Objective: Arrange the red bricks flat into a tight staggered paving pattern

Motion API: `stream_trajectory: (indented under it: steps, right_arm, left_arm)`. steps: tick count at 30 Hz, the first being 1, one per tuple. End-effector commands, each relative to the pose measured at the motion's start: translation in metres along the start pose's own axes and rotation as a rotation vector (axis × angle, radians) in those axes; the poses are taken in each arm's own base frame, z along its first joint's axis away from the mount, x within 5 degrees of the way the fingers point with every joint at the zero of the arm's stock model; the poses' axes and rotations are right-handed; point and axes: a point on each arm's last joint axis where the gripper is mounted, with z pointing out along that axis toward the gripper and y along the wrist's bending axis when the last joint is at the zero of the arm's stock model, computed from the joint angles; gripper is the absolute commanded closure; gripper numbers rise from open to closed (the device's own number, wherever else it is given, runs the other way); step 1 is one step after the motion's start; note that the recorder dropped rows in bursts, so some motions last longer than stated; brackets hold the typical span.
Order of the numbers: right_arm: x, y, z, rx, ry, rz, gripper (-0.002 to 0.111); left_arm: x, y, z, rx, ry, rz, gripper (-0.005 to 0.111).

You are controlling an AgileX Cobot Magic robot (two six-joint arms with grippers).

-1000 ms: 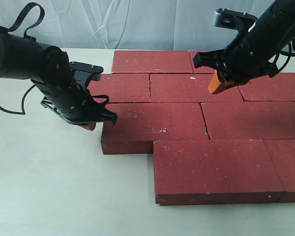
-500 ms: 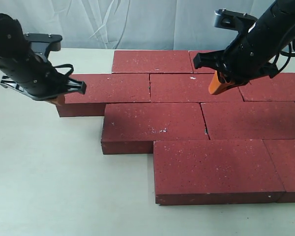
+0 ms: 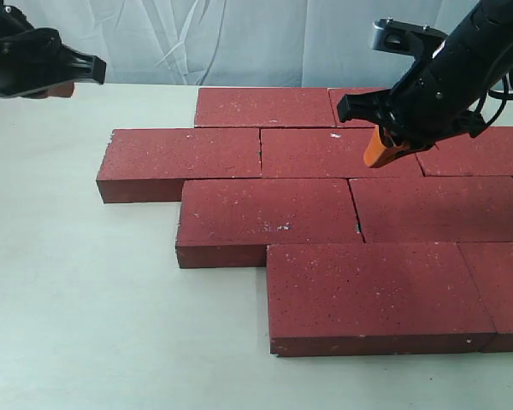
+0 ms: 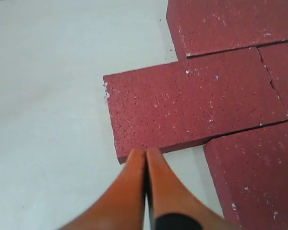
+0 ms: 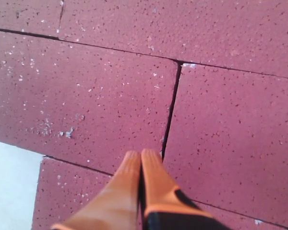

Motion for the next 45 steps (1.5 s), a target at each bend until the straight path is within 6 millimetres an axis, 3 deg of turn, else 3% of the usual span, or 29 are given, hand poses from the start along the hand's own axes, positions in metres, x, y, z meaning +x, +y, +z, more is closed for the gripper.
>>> stream_trajectory:
  steps: [1,5,18,33,39,45]
  right_arm:
    - [0.001,0.000,-0.011,0.009,-0.030,-0.017,0.109]
    - [0.005,0.000,-0.034,0.084,-0.077,-0.060,0.109]
    - [0.032,0.008,-0.106,0.167,-0.260,-0.126,0.109]
    - [0.107,0.010,-0.161,0.197,-0.665,-0.183,0.109]
    - [0.138,0.010,-0.174,0.181,-0.826,-0.199,0.109]
    - [0.179,0.012,-0.197,0.167,-1.058,-0.232,0.109]
  left_arm:
    - [-0.005,0.001,-0.022,-0.001,-0.079,0.005,0.107]
    - [-0.006,0.001,-0.031,0.001,-0.104,0.008,0.107]
    - [-0.006,0.001,-0.031,0.000,-0.098,0.008,0.107]
    - [-0.006,0.001,-0.031,0.000,-0.098,0.008,0.107]
    - [-0.006,0.001,-0.031,0.000,-0.098,0.008,0.107]
    - [-0.006,0.001,-0.031,0.000,-0.098,0.008,0.107]
